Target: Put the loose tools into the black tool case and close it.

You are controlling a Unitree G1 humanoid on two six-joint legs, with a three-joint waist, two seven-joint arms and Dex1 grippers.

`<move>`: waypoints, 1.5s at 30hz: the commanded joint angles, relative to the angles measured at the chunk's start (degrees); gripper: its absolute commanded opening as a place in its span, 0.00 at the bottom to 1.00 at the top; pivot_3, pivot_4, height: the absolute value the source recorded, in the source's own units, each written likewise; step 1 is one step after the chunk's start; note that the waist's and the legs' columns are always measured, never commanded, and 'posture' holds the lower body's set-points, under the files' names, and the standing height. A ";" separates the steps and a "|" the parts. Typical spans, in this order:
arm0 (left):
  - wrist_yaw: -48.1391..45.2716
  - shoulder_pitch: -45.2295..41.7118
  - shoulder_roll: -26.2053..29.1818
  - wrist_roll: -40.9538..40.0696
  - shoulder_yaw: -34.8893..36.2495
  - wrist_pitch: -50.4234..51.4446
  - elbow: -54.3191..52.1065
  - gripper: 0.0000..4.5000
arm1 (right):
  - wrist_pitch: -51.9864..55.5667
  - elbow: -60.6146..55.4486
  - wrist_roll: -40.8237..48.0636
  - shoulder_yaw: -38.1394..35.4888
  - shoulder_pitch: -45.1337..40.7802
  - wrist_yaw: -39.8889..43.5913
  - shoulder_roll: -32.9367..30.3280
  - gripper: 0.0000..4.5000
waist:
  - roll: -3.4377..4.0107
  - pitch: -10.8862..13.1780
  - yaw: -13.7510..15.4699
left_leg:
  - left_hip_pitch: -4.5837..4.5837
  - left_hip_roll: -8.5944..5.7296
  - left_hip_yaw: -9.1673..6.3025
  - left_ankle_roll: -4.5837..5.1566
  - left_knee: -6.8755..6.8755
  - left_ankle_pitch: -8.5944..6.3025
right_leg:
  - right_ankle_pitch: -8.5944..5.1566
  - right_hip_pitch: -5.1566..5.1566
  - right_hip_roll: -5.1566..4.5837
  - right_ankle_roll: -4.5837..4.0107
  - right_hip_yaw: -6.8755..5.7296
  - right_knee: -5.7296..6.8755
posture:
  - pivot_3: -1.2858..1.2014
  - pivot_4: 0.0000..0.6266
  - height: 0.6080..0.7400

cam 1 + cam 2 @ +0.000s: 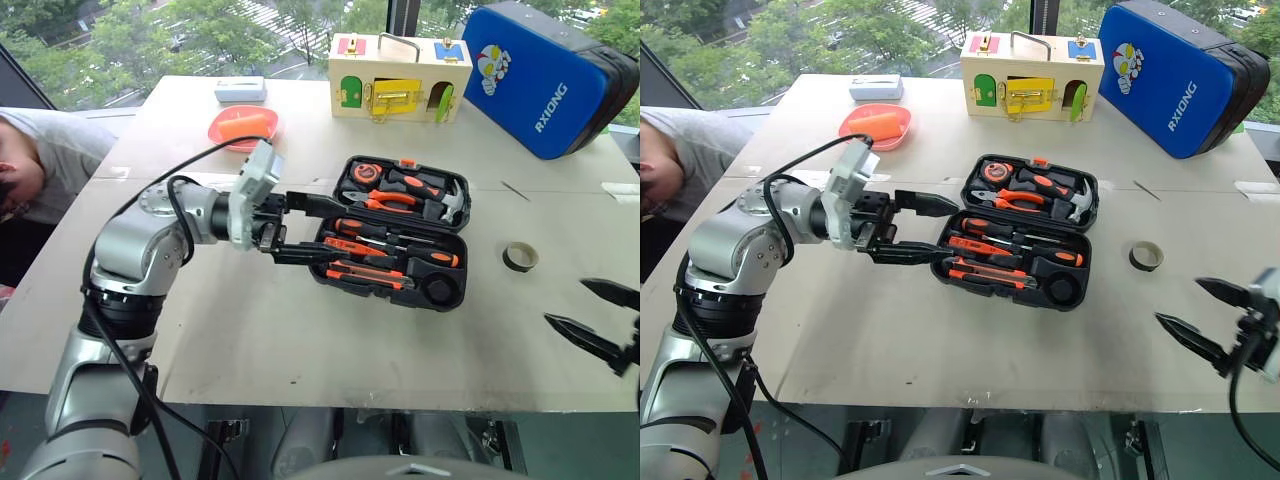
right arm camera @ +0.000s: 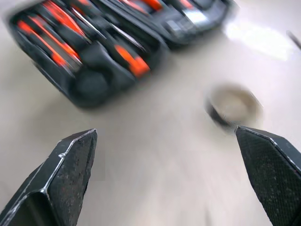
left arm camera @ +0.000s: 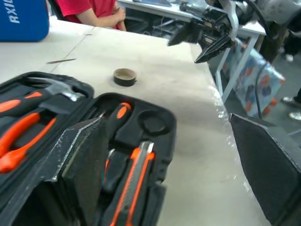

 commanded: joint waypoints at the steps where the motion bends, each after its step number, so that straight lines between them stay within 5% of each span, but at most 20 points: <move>1: 0.43 0.29 -0.18 0.99 0.18 -2.10 -4.17 0.99 | -1.72 1.09 -1.18 -0.44 -1.17 1.19 -1.50 1.00 | 0.07 -0.04 -0.46 | 0.09 0.01 0.11 0.00 -0.01 0.00 | 0.01 0.00 0.02 0.00 0.11 0.04 | 0.52 0.24 0.96; 5: 0.90 1.11 -0.68 3.36 -1.63 -4.19 -5.50 0.99 | -2.52 4.79 -5.15 7.66 -7.33 -0.09 -4.11 1.00 | 0.13 -0.08 -1.21 | 0.28 0.03 0.28 0.01 -0.08 0.00 | 0.00 0.02 0.05 -0.01 0.27 0.16 | 0.52 0.24 0.96; 8: 1.44 1.86 -1.11 5.00 -2.72 -5.44 -6.27 1.00 | -3.56 9.96 -9.85 17.21 -16.13 -1.82 -5.66 0.81 | 0.14 -0.07 -1.60 | 0.29 0.04 0.30 0.00 -0.07 0.00 | 0.00 0.01 0.09 -0.01 0.29 0.17 | 0.52 0.24 0.96; 12: 1.64 1.98 -1.18 6.10 -3.24 -5.77 -6.73 1.00 | -4.41 17.27 -15.95 27.72 -27.85 -3.63 -5.68 0.39 | 0.16 -0.06 -1.34 | 0.19 0.04 0.30 -0.02 -0.07 0.01 | 0.00 -0.10 0.09 -0.01 0.28 0.17 | 0.52 0.24 0.96; 18: 1.80 1.72 -0.36 5.94 -3.25 -3.55 -8.31 1.00 | -8.47 27.69 -23.45 37.46 -39.00 -3.75 -4.71 0.39 | 0.19 -0.04 -0.88 | 0.03 0.04 0.23 -0.02 -0.08 0.01 | -0.01 -0.13 0.07 0.00 0.17 -0.04 | 0.52 0.24 0.96; 27: 2.43 2.30 -0.34 6.75 -3.13 -4.22 -7.07 1.00 | -11.37 35.64 -27.14 42.73 -45.64 -1.95 -3.23 0.39 | 0.22 -0.03 -0.94 | -0.01 0.03 0.22 -0.02 -0.08 0.01 | 0.00 -0.15 0.05 0.01 0.17 -0.06 | 0.52 0.24 0.96; 31: 2.27 3.01 -0.63 7.44 -3.21 -5.34 -6.80 1.00 | -12.24 39.41 -29.60 44.54 -47.76 -2.41 -2.45 0.01 | 0.22 -0.03 -1.29 | -0.01 0.03 0.23 -0.02 -0.07 0.01 | 0.00 -0.15 0.05 0.01 0.17 -0.05 | 0.52 0.24 0.96; 34: 1.97 3.44 -0.64 7.84 -3.22 -6.08 -6.51 1.00 | -13.35 40.53 -29.58 43.91 -48.71 -1.79 -2.36 0.00 | 0.22 -0.03 -1.32 | 0.00 0.03 0.23 -0.02 -0.06 0.01 | 0.01 -0.15 0.05 0.01 0.17 -0.04 | 0.52 0.24 0.96; 45: -0.66 6.84 1.46 9.06 -4.53 -7.31 -8.01 1.00 | -10.71 11.76 -11.60 42.53 -43.07 19.13 -8.50 0.00 | 0.34 0.04 -1.49 | -0.02 0.07 0.19 -0.02 -0.10 0.00 | 0.01 -0.17 0.06 0.01 0.16 -0.07 | 0.52 0.24 0.96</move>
